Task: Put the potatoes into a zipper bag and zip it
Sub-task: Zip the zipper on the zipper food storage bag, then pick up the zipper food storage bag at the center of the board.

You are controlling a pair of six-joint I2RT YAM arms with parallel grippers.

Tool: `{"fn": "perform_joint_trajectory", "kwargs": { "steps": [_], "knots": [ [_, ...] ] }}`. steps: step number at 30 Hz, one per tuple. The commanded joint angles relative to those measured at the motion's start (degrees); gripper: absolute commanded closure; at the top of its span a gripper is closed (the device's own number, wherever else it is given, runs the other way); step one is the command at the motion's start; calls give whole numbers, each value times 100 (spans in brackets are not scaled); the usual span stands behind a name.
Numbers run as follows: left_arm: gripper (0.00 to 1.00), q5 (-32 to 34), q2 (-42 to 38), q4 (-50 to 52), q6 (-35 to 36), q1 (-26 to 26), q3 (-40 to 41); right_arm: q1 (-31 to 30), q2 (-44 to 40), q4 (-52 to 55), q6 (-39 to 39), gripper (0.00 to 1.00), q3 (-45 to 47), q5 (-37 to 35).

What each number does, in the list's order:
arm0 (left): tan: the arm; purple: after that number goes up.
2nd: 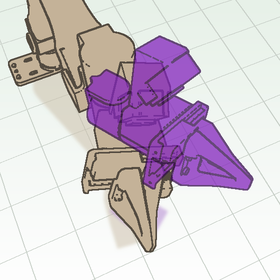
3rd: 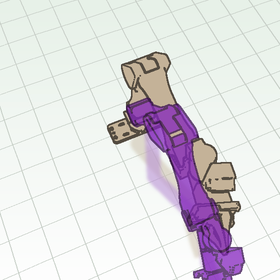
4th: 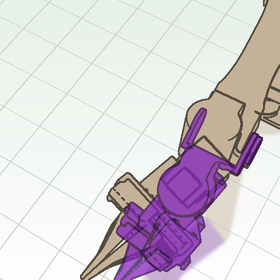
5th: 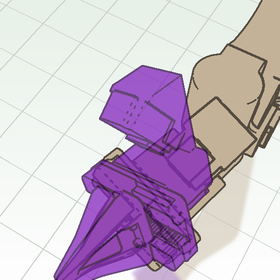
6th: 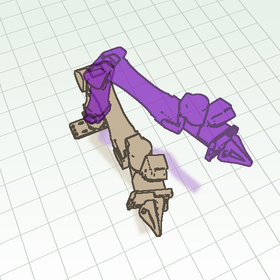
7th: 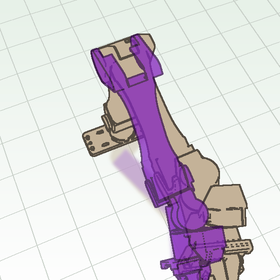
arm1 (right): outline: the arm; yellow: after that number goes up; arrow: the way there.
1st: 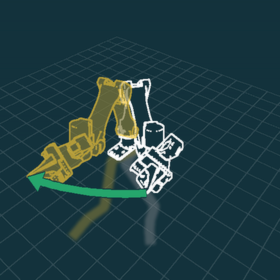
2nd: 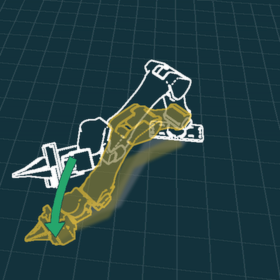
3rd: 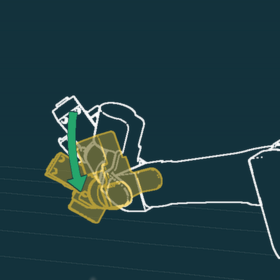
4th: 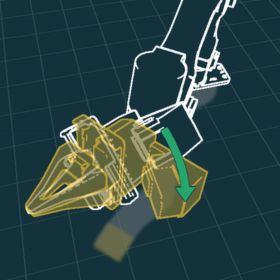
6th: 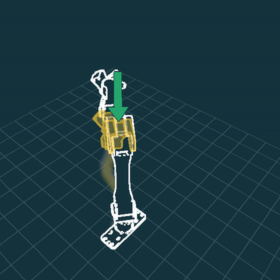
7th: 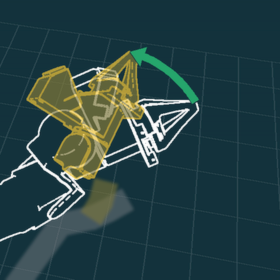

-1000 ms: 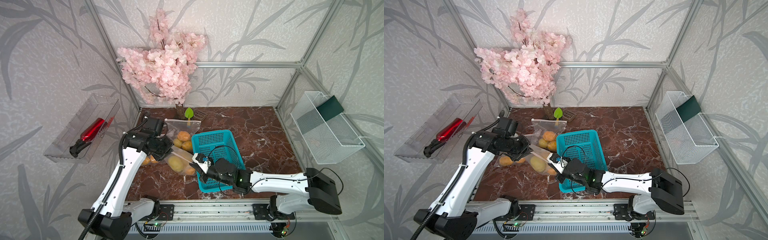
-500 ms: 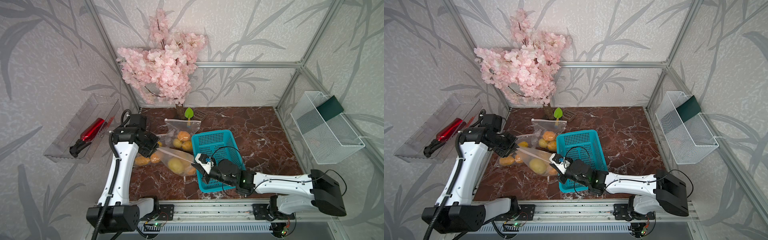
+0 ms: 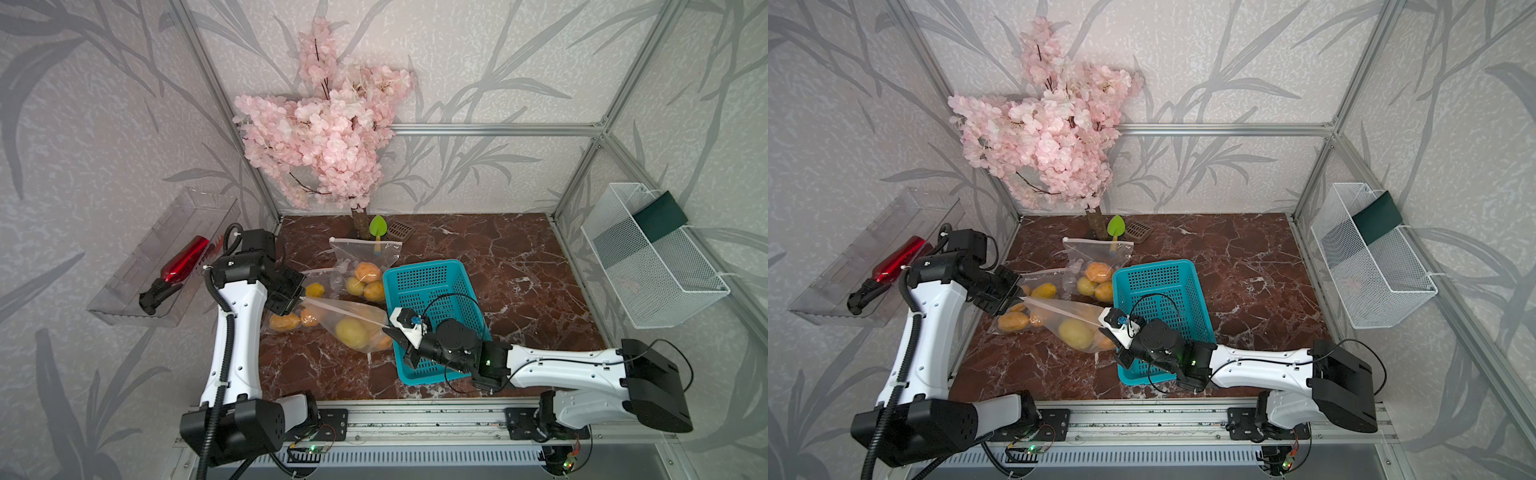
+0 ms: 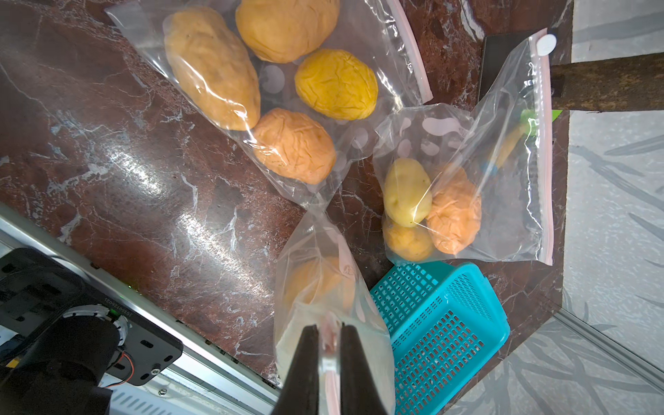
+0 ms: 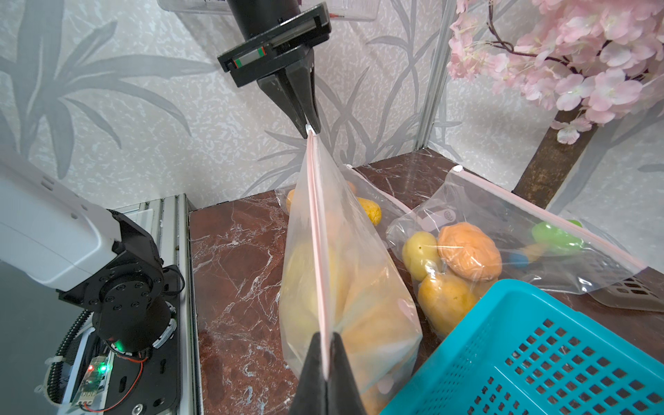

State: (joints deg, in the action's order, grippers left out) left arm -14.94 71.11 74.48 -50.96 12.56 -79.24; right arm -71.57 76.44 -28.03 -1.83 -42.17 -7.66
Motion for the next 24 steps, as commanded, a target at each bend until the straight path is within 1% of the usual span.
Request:
{"fn": "perform_joint_trajectory", "kwargs": {
  "steps": [1,5,8,10,12,13,15,16,18,20,21,22,24],
  "knots": [
    [100,448,-99,-141,65,137,49,-58,-239,-155,-43,100,15,-24],
    [100,113,-482,-256,-88,133,205,-39,-279,100,-255,100,-165,89],
    [100,-243,-932,-546,-166,105,194,33,-337,1054,-598,100,-807,326],
    [100,-156,-1315,-746,-313,56,93,122,-386,1689,-772,100,-1254,336],
    [100,27,-1714,-993,-474,37,-28,306,-477,2074,-836,100,-1538,527],
    [100,142,-1890,-1080,-561,27,-115,411,-551,2260,-885,100,-1639,502],
    [100,278,-2111,-1119,-690,12,-307,757,-676,2570,-1094,100,-1791,577],
    [100,227,-2152,-1162,-756,-5,-386,1000,-740,2678,-1216,100,-1854,762],
    [100,-96,-2100,-1317,-889,-54,-437,1478,-844,2819,-1391,100,-1951,1060],
    [100,-383,-1894,-1424,-1054,-241,-474,1848,-918,2998,-1410,100,-2109,1291],
    [100,-363,-1788,-1486,-1113,-396,-506,1946,-937,3072,-1388,100,-2165,1326],
    [100,-223,-1686,-1581,-1174,-685,-543,2066,-947,3143,-1380,100,-2237,1385],
    [100,330,-1461,-1794,-1262,-1350,-626,2276,-923,3202,-1403,100,-2324,1530]
  ]
}}
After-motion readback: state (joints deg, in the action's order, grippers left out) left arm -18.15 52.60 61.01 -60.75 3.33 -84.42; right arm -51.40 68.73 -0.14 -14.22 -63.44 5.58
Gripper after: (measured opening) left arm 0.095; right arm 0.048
